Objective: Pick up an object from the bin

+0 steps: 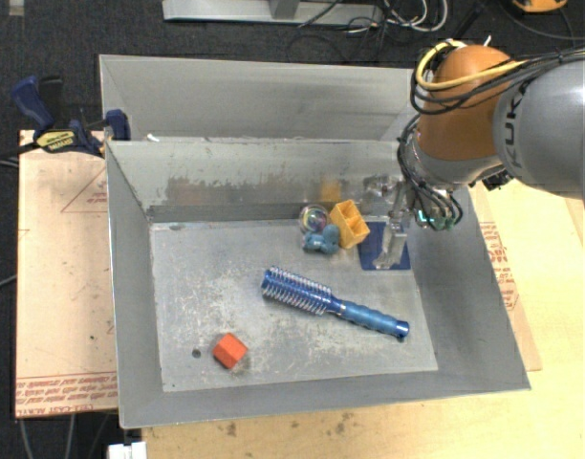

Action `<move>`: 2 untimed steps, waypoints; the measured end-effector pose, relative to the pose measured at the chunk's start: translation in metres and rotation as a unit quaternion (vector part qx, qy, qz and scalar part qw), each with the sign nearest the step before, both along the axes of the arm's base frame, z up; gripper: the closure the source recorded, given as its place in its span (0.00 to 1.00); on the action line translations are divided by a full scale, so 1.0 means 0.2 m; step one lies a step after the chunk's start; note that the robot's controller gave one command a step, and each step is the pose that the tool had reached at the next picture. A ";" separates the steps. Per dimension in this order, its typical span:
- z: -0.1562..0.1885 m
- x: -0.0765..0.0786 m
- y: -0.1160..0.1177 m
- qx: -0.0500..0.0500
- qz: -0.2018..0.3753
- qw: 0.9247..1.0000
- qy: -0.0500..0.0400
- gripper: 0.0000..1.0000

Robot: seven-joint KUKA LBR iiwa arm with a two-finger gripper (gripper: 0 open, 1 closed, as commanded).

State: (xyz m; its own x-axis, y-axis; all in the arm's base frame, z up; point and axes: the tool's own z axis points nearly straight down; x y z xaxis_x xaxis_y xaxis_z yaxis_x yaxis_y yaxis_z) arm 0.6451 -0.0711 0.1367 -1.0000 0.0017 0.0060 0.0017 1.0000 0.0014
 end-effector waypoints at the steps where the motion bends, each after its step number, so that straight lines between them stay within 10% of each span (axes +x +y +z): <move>1: -0.34 -0.05 0.49 0.001 -0.075 0.997 -0.002 0.00; 2: -0.18 -0.20 0.38 -0.001 -0.130 0.992 -0.003 0.00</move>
Offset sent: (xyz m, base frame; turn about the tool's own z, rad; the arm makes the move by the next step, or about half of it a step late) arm -0.0101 0.0929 -0.0667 0.1562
